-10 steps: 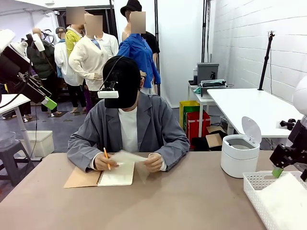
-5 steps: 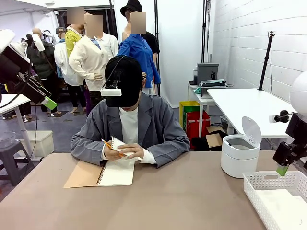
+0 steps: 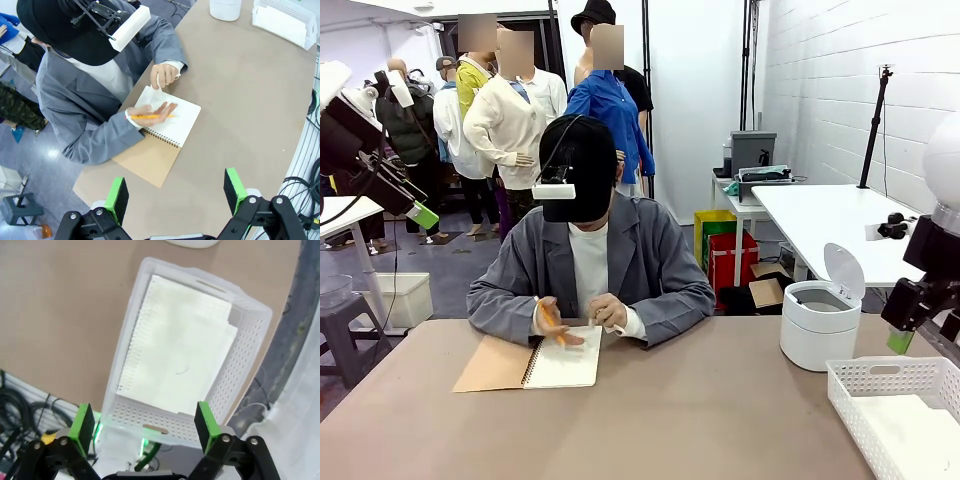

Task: Sort the paper based on its condition.
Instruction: If a person hands you a paper, place it in the Organizing basket , and if it's crumpled, put it in the Trash can.

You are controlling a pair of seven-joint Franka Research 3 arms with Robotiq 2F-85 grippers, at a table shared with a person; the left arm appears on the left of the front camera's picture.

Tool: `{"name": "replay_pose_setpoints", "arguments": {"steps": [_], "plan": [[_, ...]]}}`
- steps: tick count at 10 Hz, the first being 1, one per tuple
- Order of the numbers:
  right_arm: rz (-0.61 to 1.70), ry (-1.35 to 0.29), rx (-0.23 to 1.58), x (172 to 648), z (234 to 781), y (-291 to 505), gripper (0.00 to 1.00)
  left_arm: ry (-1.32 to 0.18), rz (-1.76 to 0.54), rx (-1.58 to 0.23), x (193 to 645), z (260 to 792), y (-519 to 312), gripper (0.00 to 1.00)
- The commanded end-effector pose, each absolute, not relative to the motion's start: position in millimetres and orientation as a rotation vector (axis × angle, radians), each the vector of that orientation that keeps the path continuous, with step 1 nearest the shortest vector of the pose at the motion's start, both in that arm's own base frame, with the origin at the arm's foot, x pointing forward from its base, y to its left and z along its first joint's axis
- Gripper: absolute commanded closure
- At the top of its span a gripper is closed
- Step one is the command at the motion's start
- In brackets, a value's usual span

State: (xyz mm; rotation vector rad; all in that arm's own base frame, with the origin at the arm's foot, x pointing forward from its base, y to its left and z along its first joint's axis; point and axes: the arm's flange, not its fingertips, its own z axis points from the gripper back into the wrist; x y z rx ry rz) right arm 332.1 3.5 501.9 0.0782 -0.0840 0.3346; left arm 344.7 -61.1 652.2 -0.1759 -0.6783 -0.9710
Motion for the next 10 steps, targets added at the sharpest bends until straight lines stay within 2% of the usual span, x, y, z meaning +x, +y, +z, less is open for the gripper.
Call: {"name": "replay_pose_setpoints", "arguments": {"steps": [1, 4, 10], "plan": [[0.397, -0.027, 0.148, 338.4, 512.1, 8.5, 0.0, -0.678, -0.97, -0.179, 344.4, 652.2, -60.4, 0.0], [0.458, 0.006, 0.191, 342.2, 524.6, 21.2, 0.0, -0.678, -0.97, -0.179, 344.4, 652.2, -60.4, 0.0], [0.426, -0.004, 0.167, 337.7, 523.4, 22.0, 0.0, -0.678, -0.97, -0.179, 344.4, 652.2, -60.4, 0.0]]}}
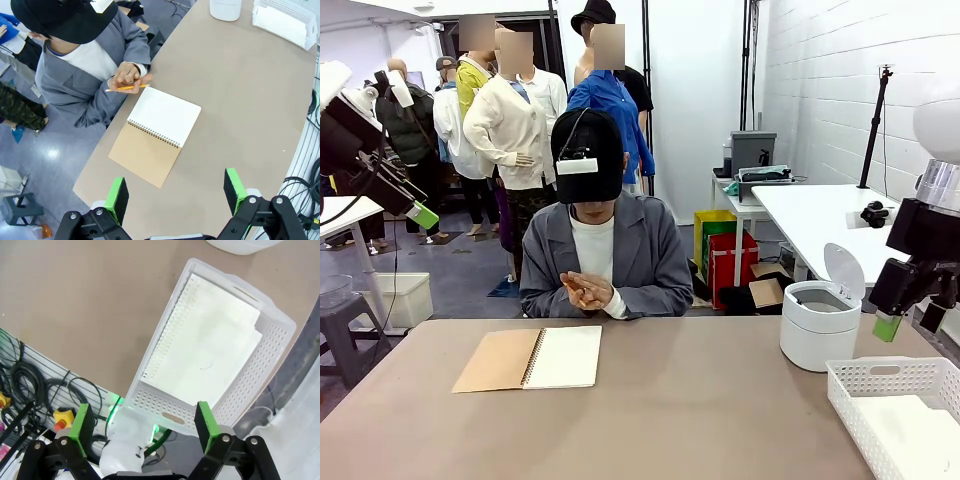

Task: Sort the paper based on its condition.
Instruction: If a person hands you a paper, place it in the Organizing basket , and if it's crumpled, put it in the Trash can.

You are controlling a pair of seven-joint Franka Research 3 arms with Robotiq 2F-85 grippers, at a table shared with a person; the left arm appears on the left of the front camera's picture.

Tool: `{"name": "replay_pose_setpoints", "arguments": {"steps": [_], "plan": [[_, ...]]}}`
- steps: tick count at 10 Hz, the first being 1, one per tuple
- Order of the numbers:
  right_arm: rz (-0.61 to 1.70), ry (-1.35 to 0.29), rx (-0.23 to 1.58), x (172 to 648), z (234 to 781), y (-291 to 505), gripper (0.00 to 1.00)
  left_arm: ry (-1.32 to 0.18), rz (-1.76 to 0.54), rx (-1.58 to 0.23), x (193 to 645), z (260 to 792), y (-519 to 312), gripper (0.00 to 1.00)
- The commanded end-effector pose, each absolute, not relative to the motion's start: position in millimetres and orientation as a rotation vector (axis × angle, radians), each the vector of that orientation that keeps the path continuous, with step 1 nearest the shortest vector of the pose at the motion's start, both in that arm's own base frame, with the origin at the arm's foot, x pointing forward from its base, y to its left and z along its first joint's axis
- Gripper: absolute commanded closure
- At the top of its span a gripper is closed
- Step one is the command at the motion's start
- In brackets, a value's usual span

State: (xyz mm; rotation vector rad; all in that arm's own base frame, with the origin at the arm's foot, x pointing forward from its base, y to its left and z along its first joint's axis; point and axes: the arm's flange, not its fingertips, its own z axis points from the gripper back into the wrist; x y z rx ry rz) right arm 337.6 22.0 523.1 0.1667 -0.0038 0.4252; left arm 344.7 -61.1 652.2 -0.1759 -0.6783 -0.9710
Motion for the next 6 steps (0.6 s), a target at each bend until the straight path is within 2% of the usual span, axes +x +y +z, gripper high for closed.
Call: {"name": "replay_pose_setpoints", "arguments": {"steps": [1, 4, 6], "plan": [[0.454, 0.051, 0.239, 331.1, 524.7, 32.3, 0.0, -0.678, -0.97, -0.179, 344.4, 652.2, -60.4, 0.0], [0.493, 0.076, 0.433, 345.9, 530.3, 82.9, 0.0, -0.678, -0.97, -0.179, 344.4, 652.2, -60.4, 0.0], [0.529, -0.007, 0.478, 351.8, 527.9, 116.3, 0.0, -0.678, -0.97, -0.179, 344.4, 652.2, -60.4, 0.0]]}}
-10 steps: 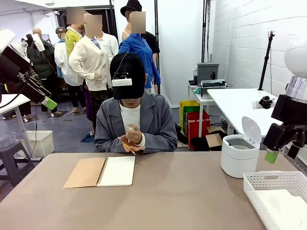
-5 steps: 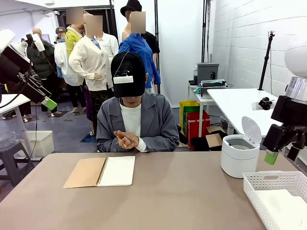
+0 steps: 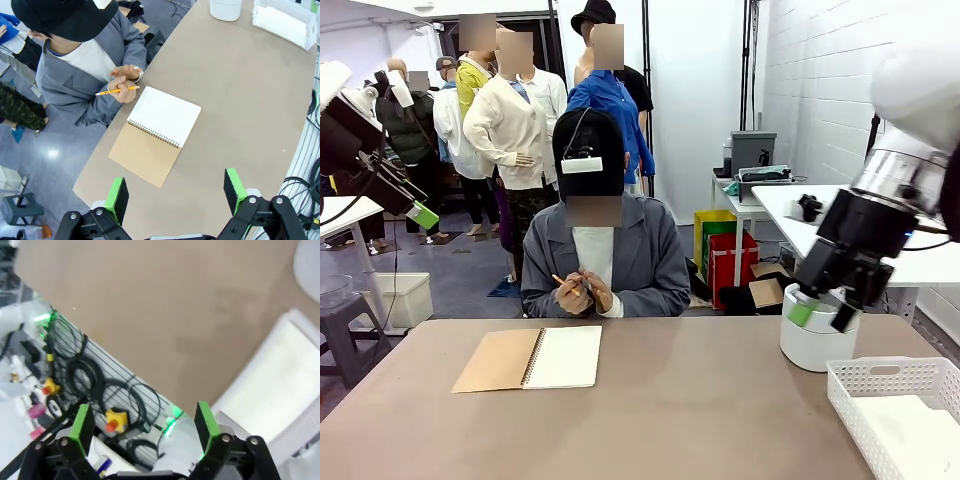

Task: Sort the paper based on its condition.
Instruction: If a person hands you a paper, place it in the Organizing basket , and if it's crumpled, put it in the Trash can.

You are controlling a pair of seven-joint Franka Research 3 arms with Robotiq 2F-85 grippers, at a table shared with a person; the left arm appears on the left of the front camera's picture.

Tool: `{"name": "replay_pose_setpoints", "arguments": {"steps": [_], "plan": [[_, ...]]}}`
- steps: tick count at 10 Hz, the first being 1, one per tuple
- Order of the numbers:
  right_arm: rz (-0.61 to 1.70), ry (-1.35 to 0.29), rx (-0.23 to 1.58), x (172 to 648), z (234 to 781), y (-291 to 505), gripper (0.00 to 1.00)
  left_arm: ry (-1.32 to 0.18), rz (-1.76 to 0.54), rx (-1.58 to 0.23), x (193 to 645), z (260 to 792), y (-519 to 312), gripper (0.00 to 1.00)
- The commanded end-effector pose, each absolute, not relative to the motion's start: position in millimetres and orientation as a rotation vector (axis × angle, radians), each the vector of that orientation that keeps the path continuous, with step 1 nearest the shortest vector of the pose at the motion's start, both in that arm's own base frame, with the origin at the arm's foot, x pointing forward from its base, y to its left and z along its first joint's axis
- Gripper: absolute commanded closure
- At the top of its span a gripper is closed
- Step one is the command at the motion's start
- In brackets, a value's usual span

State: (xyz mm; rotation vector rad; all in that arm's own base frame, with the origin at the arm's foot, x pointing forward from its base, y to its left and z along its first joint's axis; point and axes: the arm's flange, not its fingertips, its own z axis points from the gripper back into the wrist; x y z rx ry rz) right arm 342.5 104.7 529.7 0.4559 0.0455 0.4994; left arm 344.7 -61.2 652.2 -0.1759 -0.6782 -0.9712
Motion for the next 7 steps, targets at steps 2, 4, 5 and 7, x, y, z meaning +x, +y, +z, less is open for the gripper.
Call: {"name": "replay_pose_setpoints", "arguments": {"steps": [2, 4, 5, 7], "plan": [[0.601, -0.17, 0.508, 353.8, 536.0, 152.6, 0.0, -0.678, -0.97, -0.179, 344.4, 652.2, -60.4, 0.0], [0.668, -0.325, 0.552, 360.8, 551.2, 179.7, 0.0, -0.678, -0.97, -0.179, 344.4, 652.2, -60.4, 0.0], [0.68, -0.355, 0.546, 369.5, 553.1, 188.4, 0.0, -0.678, -0.97, -0.179, 344.4, 652.2, -60.4, 0.0], [0.711, -0.431, 0.546, 390.4, 566.5, 204.2, 0.0, -0.678, -0.97, -0.179, 344.4, 652.2, -60.4, 0.0]]}}
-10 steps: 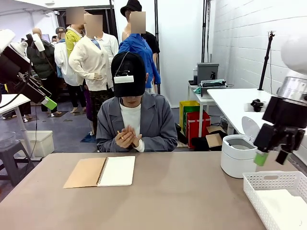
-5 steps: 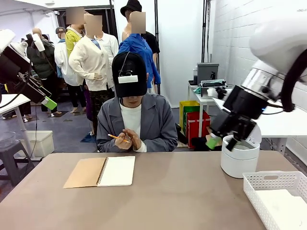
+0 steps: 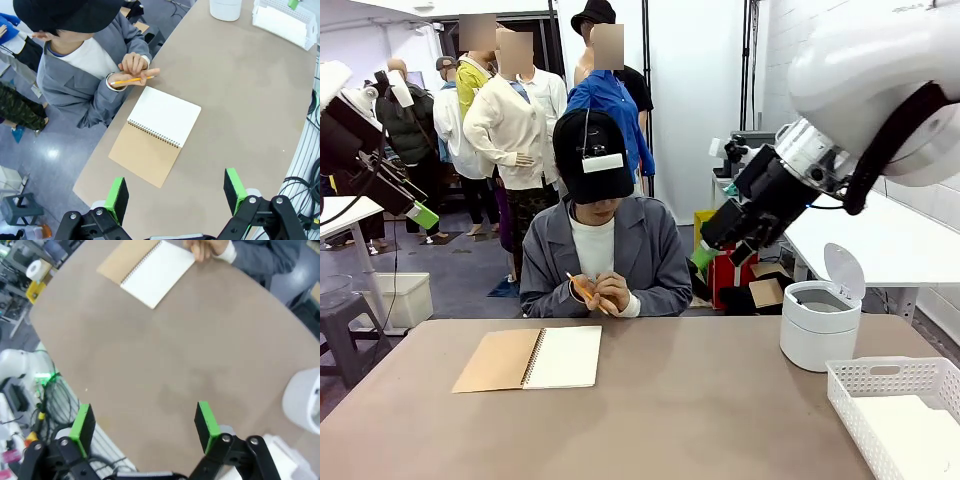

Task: Sort the paper based on its condition.
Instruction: If a person hands you a paper, place it in the Organizing basket , and if it's crumpled, put it in the Trash can.

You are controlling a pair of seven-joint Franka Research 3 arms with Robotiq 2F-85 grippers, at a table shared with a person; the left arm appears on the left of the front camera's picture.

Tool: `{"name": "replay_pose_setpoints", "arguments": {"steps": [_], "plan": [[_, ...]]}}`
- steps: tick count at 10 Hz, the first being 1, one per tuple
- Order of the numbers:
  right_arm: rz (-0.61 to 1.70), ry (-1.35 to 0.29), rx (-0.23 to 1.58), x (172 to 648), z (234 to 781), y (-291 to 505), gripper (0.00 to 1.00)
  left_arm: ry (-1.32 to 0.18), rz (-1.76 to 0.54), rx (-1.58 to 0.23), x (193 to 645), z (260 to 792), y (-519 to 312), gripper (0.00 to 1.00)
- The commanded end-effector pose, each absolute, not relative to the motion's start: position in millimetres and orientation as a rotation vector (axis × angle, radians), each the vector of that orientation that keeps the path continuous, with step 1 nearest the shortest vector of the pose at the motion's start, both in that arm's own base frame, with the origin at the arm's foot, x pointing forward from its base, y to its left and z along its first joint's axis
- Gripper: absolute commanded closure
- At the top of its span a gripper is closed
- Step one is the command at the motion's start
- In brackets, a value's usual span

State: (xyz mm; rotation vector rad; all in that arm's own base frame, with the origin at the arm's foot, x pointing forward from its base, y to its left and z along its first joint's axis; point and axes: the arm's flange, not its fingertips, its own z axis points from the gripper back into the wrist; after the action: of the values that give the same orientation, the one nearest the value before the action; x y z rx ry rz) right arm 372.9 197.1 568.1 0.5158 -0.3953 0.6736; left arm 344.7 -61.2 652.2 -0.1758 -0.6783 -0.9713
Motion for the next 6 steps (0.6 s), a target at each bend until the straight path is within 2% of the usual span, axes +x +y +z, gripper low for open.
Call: {"name": "replay_pose_setpoints", "arguments": {"steps": [1, 6], "plan": [[0.737, -0.44, 0.54, 398.6, 571.6, 212.1, 0.0, -0.678, -0.97, -0.179, 344.4, 652.2, -60.4, 0.0], [0.814, -0.479, 0.514, 440.1, 587.9, 235.6, 0.0, -0.678, -0.97, -0.179, 344.4, 652.2, -60.4, 0.0]]}}
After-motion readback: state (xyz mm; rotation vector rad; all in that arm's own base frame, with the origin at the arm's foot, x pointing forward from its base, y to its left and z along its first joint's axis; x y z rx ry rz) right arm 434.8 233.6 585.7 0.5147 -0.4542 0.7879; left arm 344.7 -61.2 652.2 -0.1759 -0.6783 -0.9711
